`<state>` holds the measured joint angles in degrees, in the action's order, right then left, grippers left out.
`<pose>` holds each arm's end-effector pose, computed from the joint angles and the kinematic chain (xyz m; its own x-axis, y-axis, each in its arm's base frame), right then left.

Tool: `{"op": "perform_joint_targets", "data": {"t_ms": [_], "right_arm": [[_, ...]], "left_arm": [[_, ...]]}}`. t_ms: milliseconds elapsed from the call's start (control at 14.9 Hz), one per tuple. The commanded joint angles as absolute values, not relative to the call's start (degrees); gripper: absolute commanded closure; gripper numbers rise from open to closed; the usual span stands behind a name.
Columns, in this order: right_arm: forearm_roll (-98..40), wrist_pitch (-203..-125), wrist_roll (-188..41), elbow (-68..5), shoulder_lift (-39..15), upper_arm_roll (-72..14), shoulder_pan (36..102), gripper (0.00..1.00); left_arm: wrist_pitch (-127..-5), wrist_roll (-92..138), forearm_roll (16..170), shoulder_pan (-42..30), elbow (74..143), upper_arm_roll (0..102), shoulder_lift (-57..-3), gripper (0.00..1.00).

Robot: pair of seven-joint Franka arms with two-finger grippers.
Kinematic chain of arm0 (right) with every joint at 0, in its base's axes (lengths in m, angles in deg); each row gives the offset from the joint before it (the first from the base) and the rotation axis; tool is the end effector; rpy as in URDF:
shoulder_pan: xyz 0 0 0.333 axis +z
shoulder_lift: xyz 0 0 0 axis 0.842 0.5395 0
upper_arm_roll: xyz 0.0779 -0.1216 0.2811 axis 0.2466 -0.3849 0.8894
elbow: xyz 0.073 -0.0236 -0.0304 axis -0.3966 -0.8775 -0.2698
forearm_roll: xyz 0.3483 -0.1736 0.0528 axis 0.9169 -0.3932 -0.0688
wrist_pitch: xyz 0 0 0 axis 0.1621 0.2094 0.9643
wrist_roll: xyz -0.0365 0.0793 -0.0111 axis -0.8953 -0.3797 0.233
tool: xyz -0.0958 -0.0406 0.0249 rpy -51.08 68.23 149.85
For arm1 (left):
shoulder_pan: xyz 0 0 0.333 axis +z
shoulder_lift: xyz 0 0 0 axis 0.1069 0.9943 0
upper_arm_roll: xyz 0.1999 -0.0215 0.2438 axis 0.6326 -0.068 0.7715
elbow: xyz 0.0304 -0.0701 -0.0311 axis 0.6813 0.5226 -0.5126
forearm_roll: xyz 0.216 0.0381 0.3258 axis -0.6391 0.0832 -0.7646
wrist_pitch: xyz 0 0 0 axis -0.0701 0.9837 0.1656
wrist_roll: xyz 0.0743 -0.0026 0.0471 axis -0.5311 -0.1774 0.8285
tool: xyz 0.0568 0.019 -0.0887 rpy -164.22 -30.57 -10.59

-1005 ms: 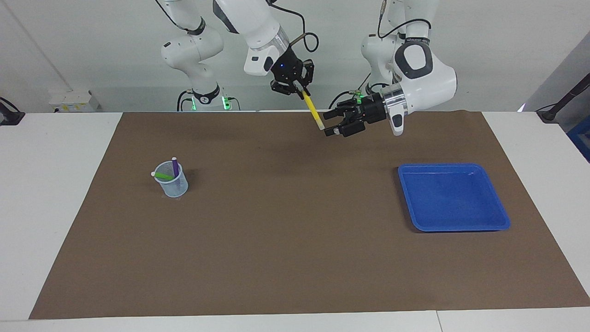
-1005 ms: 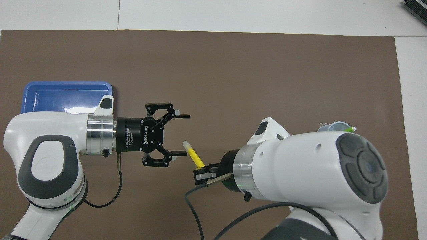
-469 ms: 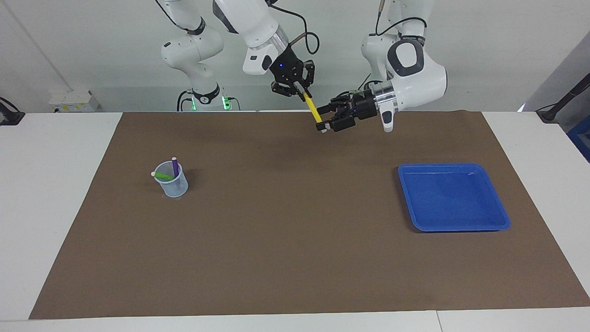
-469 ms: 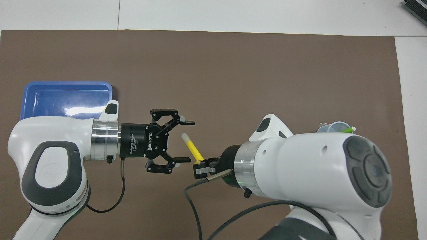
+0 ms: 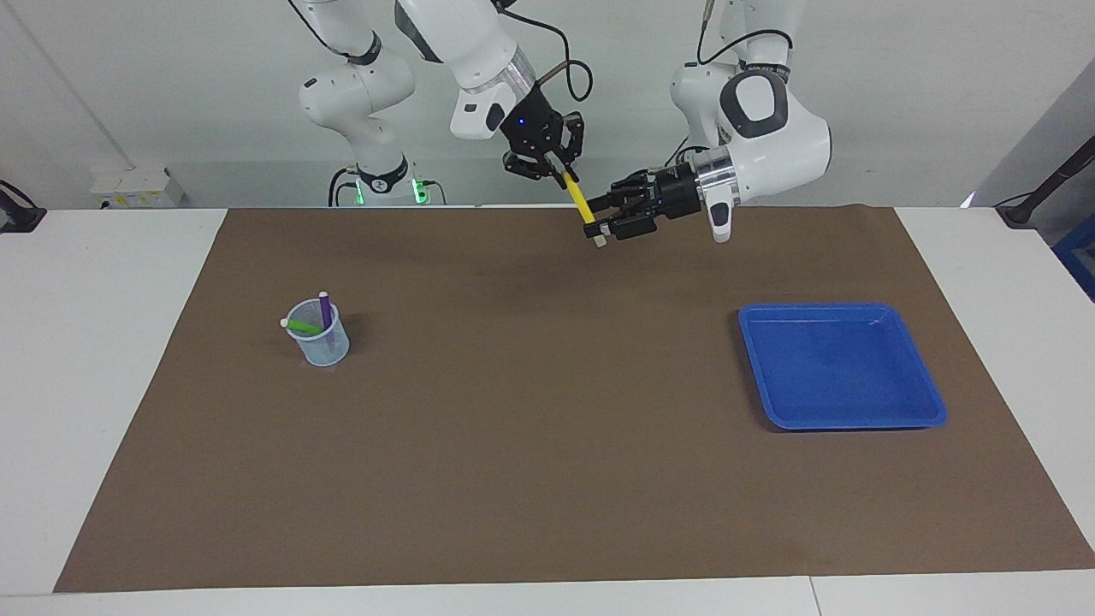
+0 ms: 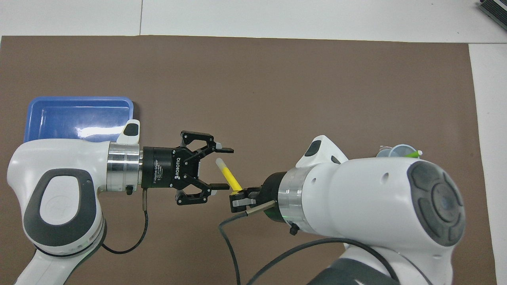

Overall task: Right arm passes pens to left for tray arrangement
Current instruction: 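Close the left gripper on the yellow pen held by the right gripper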

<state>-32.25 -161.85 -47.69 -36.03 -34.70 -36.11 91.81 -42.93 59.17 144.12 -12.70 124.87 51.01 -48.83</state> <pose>0.4355 0.3324 0.5973 0.9893 0.1280 0.0693 0.1455 -0.8571 -0.4942 0.4585 -0.2441 0.4913 0.3381 0.3437 -0.8761 0.9393 -0.1811 0.2914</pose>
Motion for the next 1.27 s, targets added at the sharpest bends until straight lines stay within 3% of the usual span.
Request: {"op": "perform_joint_targets", "data": {"t_ms": [0, 201, 402, 670, 871, 1072, 1206], "right_arm": [[-33.4, -163.2, -47.3, -37.5, -36.0, -36.2, 92.0, 1.00], [-33.4, -163.2, -47.3, -37.5, -36.0, -36.2, 92.0, 1.00], [-33.4, -163.2, -47.3, -37.5, -36.0, -36.2, 92.0, 1.00], [-33.4, -163.2, -47.3, -37.5, -36.0, -36.2, 92.0, 1.00], [-33.4, -163.2, -47.3, -37.5, -36.0, -36.2, 92.0, 1.00], [-33.5, -163.2, -47.4, -37.5, -36.0, -36.2, 92.0, 1.00], [-33.6, -163.2, -47.3, -37.6, -36.0, -36.2, 92.0, 1.00]], "left_arm": [[-43.1, 59.6, 144.9, -13.6, 126.8, 51.6, -50.7, 0.28], [-43.0, 59.6, 144.8, -13.5, 126.9, 51.6, -50.9, 0.31], [-42.5, 59.5, 144.7, -13.5, 126.8, 51.6, -51.0, 0.42], [-42.4, 59.5, 143.5, -13.5, 126.9, 51.6, -51.5, 0.47], [-42.4, 59.5, 143.0, -13.5, 126.9, 51.6, -51.6, 0.56], [-42.5, 59.4, 141.0, -13.6, 126.9, 51.1, -52.3, 0.88], [-42.9, 59.5, 140.9, -13.9, 126.9, 50.6, -52.7, 1.00]]}}
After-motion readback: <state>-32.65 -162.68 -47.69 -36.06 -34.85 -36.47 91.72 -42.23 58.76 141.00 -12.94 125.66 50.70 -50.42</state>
